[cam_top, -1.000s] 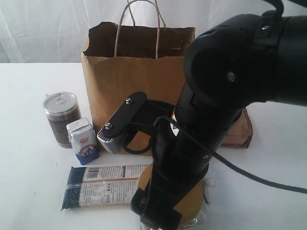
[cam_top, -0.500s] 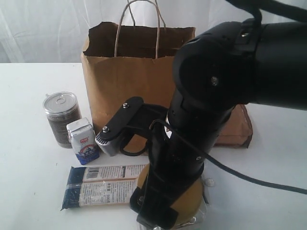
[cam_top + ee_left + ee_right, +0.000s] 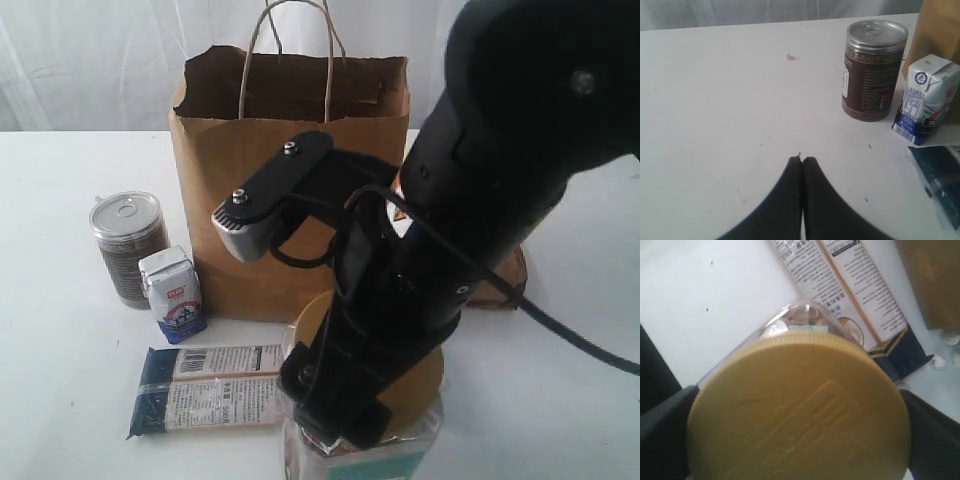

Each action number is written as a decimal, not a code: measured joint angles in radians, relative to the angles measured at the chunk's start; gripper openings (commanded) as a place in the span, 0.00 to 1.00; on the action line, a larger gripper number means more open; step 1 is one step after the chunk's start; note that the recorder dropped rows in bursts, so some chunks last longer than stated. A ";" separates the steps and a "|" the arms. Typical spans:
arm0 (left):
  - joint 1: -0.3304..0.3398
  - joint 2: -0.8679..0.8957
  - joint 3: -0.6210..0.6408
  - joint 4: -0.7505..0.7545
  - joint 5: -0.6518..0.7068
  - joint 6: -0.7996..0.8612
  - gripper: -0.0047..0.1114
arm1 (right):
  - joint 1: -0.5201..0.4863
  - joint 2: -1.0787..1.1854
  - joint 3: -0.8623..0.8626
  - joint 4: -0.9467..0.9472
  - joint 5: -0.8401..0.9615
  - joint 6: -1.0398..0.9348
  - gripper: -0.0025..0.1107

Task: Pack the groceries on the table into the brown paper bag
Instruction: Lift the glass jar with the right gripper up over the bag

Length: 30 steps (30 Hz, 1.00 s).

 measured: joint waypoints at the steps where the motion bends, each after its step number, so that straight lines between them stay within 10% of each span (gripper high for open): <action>1: 0.000 0.000 0.000 0.000 0.000 0.000 0.04 | 0.000 -0.012 0.000 -0.005 0.010 0.004 0.02; 30: 0.000 0.000 0.000 0.000 0.000 0.000 0.04 | -0.133 -0.235 -0.426 -0.442 0.119 0.165 0.02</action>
